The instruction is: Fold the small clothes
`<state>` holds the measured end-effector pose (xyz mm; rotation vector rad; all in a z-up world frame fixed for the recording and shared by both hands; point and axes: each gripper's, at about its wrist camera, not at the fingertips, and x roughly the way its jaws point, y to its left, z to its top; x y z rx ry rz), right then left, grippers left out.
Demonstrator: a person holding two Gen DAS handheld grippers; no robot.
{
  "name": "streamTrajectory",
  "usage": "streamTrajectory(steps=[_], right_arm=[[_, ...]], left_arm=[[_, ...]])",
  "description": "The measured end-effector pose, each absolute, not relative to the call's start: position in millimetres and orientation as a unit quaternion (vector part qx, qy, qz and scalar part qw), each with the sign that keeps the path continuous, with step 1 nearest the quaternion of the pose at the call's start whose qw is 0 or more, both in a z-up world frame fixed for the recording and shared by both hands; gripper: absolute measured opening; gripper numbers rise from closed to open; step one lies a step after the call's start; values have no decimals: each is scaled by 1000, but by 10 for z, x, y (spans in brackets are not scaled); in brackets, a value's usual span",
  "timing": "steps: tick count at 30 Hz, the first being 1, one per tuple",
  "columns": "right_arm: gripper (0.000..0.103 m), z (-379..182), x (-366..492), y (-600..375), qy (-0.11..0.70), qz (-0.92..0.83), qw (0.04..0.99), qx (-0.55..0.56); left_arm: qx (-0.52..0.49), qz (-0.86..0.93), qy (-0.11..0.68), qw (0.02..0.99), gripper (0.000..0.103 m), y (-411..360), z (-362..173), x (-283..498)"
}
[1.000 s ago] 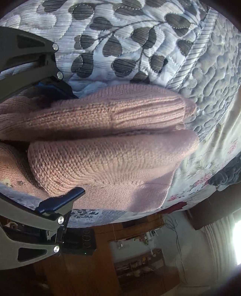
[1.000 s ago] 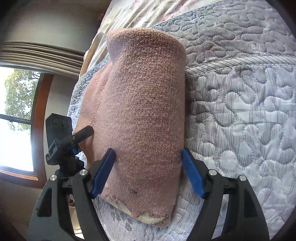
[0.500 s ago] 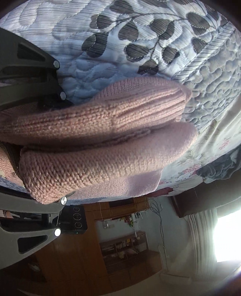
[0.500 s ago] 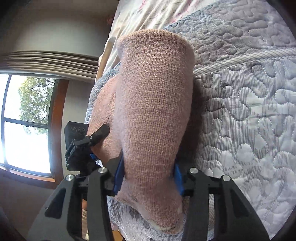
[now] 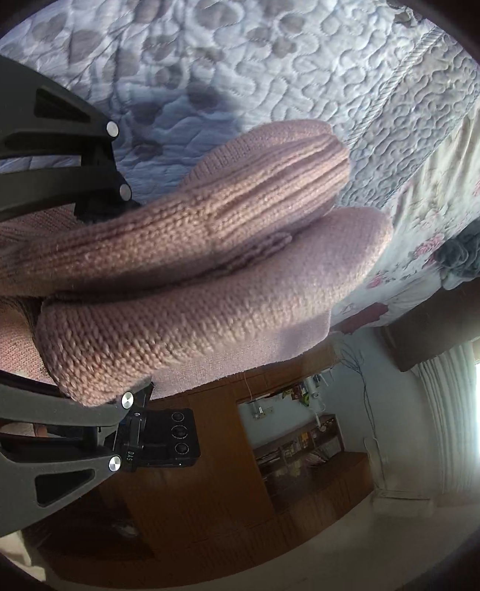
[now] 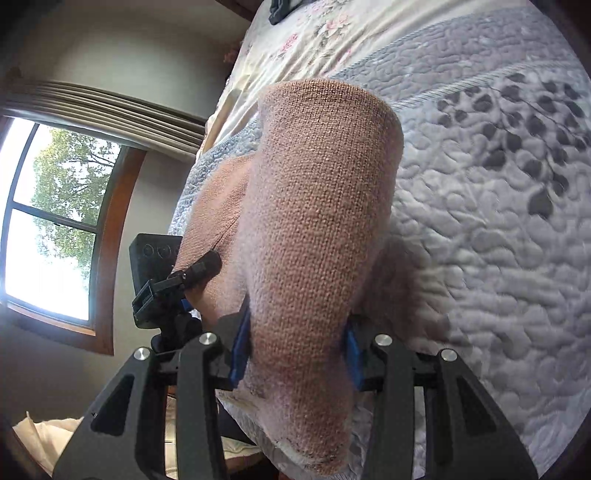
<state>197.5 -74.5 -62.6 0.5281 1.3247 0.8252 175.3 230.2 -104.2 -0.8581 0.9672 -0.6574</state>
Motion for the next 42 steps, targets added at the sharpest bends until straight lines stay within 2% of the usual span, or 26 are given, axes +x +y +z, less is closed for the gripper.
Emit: streamTrajectory(steps=[4, 9, 16, 22, 26, 28, 31, 32, 37, 42], right_arm=[[42, -998, 1780, -893, 617, 329, 678, 227], [51, -1217, 1635, -855, 610, 317, 692, 220], [67, -1071, 1361, -950, 611, 292, 708, 202], [68, -1185, 953, -1120, 618, 286, 696, 228], [63, -1344, 852, -1078, 629, 284, 679, 251], [56, -1389, 826, -1029, 635, 279, 678, 244], [35, -1372, 813, -996, 639, 278, 674, 244], [24, -1337, 811, -1014, 637, 278, 676, 246], [21, -1088, 734, -1082, 617, 286, 700, 219], [21, -1341, 728, -1047, 641, 262, 689, 213]], left_arm=[[-363, -270, 490, 745, 55, 2091, -1399, 1568], [-348, -246, 495, 757, 58, 2126, -1591, 1434], [-312, -190, 510, 778, 63, 2086, -1250, 1129], [-239, -172, 475, 829, 64, 2027, -785, 635], [-211, -162, 490, 830, 65, 1872, -774, 461], [-207, -147, 502, 827, 65, 1841, -851, 457], [-204, -119, 518, 822, 65, 1872, -965, 506], [-199, -108, 527, 819, 64, 1876, -1011, 507], [-183, -93, 541, 816, 65, 1925, -1169, 465], [-173, -93, 540, 818, 66, 1931, -1246, 432]])
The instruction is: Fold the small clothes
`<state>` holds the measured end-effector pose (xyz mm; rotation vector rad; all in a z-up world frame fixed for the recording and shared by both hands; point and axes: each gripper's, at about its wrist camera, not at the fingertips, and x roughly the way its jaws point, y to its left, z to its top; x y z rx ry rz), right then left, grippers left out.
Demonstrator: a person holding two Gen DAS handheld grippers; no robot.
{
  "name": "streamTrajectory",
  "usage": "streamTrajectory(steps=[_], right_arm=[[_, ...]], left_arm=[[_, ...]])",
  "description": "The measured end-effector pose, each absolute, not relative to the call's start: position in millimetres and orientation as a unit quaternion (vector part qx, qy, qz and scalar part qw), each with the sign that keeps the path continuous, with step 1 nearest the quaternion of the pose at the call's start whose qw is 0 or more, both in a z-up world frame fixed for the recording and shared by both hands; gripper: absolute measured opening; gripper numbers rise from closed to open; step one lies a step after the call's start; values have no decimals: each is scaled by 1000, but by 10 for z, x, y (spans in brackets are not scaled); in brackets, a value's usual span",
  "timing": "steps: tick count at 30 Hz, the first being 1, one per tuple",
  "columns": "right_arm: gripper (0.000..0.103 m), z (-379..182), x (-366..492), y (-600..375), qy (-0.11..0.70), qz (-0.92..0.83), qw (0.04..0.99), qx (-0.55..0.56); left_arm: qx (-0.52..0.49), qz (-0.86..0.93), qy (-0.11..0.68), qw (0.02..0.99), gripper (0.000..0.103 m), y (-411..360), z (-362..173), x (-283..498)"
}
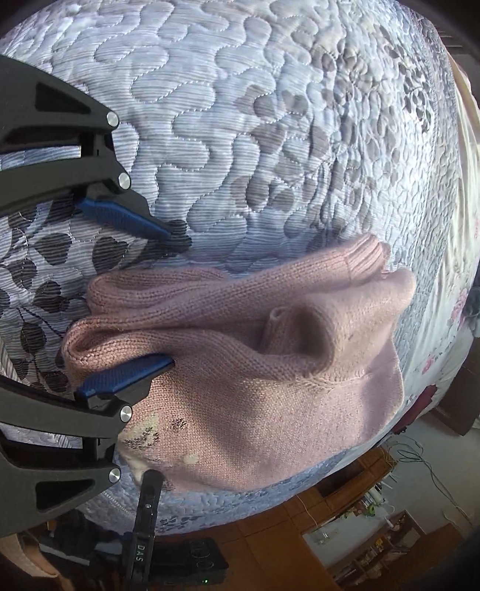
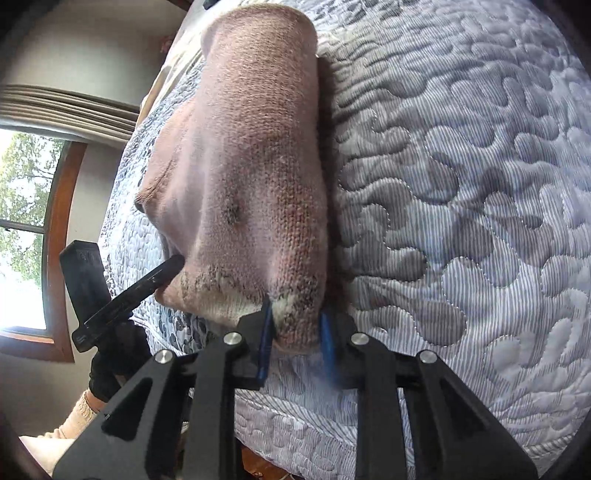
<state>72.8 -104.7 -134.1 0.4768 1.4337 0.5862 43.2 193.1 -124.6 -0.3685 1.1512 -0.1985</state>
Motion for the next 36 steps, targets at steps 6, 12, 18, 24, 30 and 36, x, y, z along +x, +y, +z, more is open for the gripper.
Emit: streamTrajectory(steps=[6, 12, 18, 24, 30, 36], right_arm=[[27, -1356, 706, -1125, 639, 254, 692, 220], [56, -960, 479, -1257, 621, 213, 738, 153], [88, -481, 101, -1282, 588, 168, 786, 95], [90, -133, -233, -1219, 560, 142, 815, 46], [93, 161, -453, -1069, 543, 122, 831, 17], [96, 434, -655, -1011, 520, 107, 848, -9]], left_arm=[[-165, -91, 538, 822, 66, 1906, -1211, 319], [-118, -71, 524, 840, 65, 1786, -813, 58], [-125, -55, 517, 845, 76, 1696, -393, -264], [-95, -24, 505, 857, 84, 1540, -13, -554], [-62, -1, 492, 869, 90, 1409, 257, -781], [-58, 3, 477, 877, 90, 1351, 453, -958]])
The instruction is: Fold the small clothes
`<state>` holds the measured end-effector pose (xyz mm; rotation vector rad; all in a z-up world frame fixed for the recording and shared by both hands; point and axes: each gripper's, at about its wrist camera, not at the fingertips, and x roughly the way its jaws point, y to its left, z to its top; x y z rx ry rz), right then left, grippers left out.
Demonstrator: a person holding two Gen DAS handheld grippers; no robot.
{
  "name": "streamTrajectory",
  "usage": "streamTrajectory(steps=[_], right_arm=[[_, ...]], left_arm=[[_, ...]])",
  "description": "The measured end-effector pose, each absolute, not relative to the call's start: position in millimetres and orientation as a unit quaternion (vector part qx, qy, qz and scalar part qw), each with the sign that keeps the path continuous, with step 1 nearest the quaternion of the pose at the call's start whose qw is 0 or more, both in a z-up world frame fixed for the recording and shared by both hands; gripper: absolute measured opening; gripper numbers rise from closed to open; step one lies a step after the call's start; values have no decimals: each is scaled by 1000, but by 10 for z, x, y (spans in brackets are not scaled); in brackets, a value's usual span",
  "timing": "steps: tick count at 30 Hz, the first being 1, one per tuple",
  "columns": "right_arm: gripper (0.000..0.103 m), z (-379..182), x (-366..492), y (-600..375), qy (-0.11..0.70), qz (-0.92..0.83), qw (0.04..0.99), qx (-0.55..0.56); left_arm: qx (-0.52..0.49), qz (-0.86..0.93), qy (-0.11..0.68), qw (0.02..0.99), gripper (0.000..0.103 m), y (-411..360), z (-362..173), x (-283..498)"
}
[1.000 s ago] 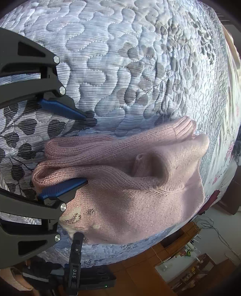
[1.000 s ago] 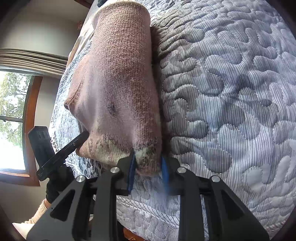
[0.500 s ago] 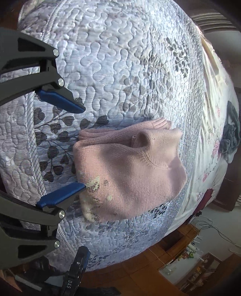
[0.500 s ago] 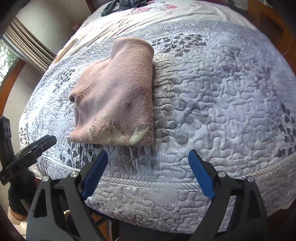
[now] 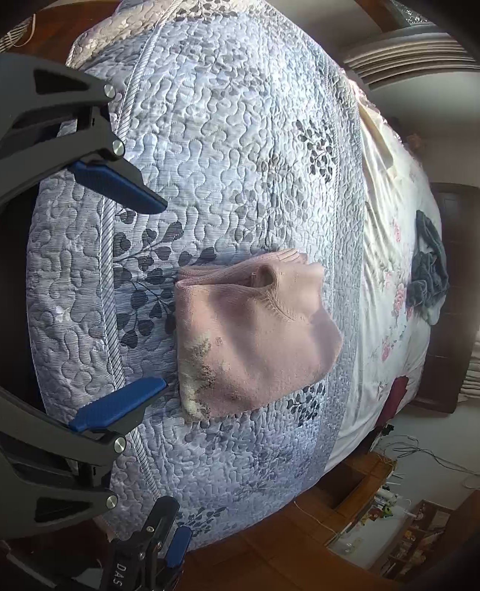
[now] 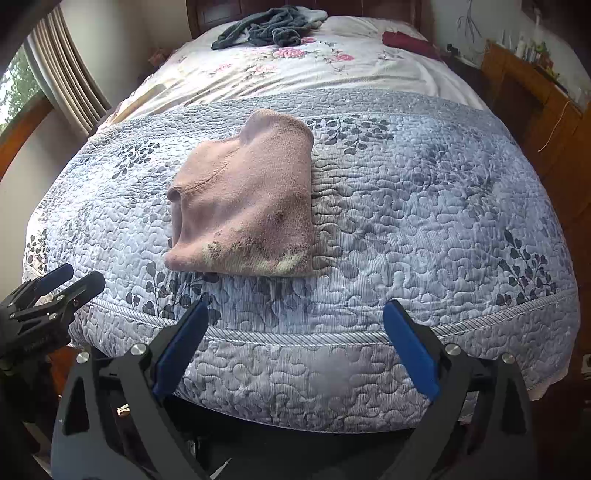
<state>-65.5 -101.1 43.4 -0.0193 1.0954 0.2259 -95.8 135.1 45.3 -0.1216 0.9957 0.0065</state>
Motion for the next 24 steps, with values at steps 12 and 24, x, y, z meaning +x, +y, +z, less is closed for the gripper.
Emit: streamTrajectory(steps=[12, 24], right_arm=[[100, 761, -882, -935, 494, 89, 864, -32], [100, 724, -879, -927, 505, 82, 859, -35]], left_arm=[[-46, 12, 472, 880, 90, 1262, 639, -1150], [-35, 21, 476, 879, 91, 1236, 608, -1144]])
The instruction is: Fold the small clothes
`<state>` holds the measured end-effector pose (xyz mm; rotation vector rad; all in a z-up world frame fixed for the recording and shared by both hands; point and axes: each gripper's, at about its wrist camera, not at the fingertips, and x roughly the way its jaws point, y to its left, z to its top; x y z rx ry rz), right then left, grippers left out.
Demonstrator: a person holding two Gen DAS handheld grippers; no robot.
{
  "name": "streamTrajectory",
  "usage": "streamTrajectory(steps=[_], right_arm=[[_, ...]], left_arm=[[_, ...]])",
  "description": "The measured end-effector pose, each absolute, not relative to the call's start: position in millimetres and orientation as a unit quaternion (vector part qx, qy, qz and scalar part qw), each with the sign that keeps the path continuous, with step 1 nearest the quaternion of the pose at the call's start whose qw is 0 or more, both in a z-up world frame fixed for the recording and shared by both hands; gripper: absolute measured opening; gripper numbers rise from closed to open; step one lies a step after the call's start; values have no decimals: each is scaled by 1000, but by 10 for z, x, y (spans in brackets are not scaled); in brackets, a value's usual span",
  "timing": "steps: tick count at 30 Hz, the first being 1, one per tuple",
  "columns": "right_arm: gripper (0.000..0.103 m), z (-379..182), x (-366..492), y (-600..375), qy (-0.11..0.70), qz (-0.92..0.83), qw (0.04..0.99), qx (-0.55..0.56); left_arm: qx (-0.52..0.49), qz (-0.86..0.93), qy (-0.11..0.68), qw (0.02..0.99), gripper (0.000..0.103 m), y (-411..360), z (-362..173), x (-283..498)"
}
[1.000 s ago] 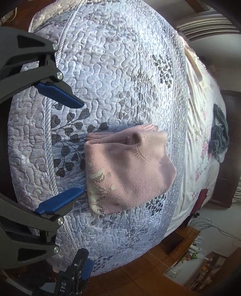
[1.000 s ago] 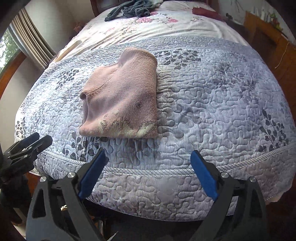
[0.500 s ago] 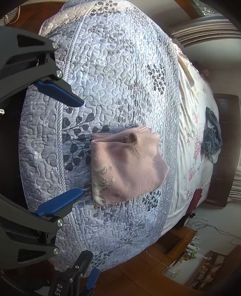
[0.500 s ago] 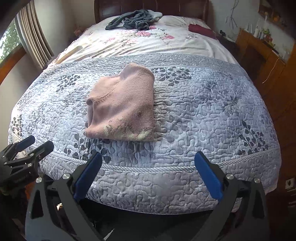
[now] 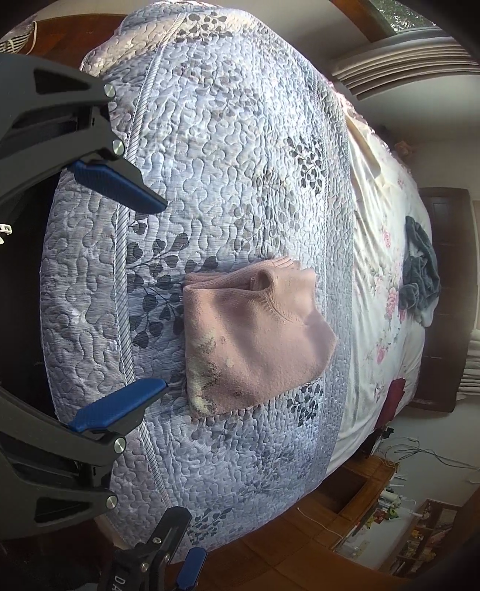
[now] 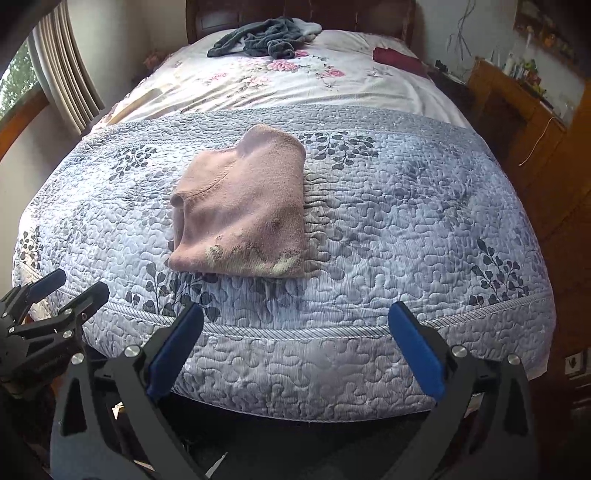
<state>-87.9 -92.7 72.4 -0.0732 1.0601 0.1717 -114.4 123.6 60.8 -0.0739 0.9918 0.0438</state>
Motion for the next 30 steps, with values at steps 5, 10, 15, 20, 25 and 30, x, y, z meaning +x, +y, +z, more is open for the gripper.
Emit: streamTrajectory(steps=[5, 10, 15, 20, 25, 30], right_arm=[[100, 655, -843, -948, 512, 76, 855, -35], [100, 550, -803, -974, 522, 67, 850, -33], [100, 486, -770, -979, 523, 65, 849, -30], [100, 503, -762, -966, 516, 59, 854, -39], [100, 498, -743, -996, 522, 55, 851, -30], [100, 494, -732, -1020, 524, 54, 849, -26]], left_arm=[[-30, 22, 481, 876, 91, 1223, 582, -1128], [-27, 22, 487, 873, 91, 1211, 536, -1111], [-27, 25, 494, 869, 91, 1215, 484, -1100], [-28, 26, 497, 867, 91, 1213, 460, -1102], [-28, 26, 498, 866, 91, 1213, 450, -1098], [-29, 26, 498, 866, 91, 1214, 433, -1099]])
